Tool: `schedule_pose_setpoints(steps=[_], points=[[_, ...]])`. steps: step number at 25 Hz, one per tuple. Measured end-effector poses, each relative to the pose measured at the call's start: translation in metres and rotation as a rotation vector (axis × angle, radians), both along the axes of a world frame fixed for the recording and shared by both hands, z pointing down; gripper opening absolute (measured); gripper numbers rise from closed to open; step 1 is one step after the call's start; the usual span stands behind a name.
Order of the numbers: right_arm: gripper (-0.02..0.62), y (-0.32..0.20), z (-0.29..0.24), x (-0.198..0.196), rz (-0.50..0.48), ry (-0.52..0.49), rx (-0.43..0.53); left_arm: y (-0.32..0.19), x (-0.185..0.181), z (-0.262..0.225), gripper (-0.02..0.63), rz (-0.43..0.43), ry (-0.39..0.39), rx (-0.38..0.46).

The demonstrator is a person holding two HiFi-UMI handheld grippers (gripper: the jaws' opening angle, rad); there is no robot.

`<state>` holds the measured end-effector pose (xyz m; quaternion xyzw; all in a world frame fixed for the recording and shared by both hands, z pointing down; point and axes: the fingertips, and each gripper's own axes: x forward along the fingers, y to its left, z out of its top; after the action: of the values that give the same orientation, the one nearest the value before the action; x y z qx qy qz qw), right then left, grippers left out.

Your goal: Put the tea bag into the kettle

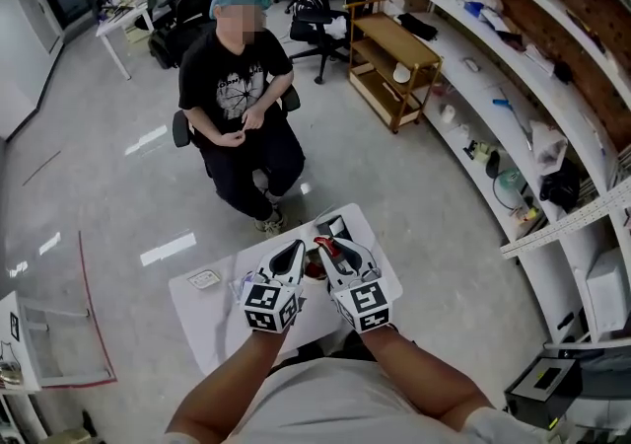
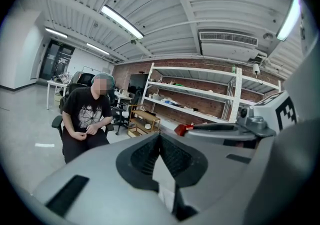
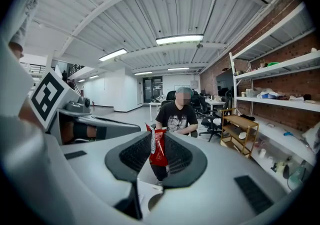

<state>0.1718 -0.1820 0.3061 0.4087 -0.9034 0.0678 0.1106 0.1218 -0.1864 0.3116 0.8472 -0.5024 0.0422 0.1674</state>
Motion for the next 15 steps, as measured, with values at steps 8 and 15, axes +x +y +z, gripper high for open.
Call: schedule_pose_setpoints(steps=[8,15], points=[[0.086,-0.014,0.01,-0.009,-0.013,0.014,-0.019,-0.013,-0.006,0.012,0.008,0.005,0.0,-0.021],[0.086,-0.033,0.019,-0.006,-0.081,0.019,-0.04,-0.029,-0.002,0.019,0.008,-0.059,0.008,-0.044]])
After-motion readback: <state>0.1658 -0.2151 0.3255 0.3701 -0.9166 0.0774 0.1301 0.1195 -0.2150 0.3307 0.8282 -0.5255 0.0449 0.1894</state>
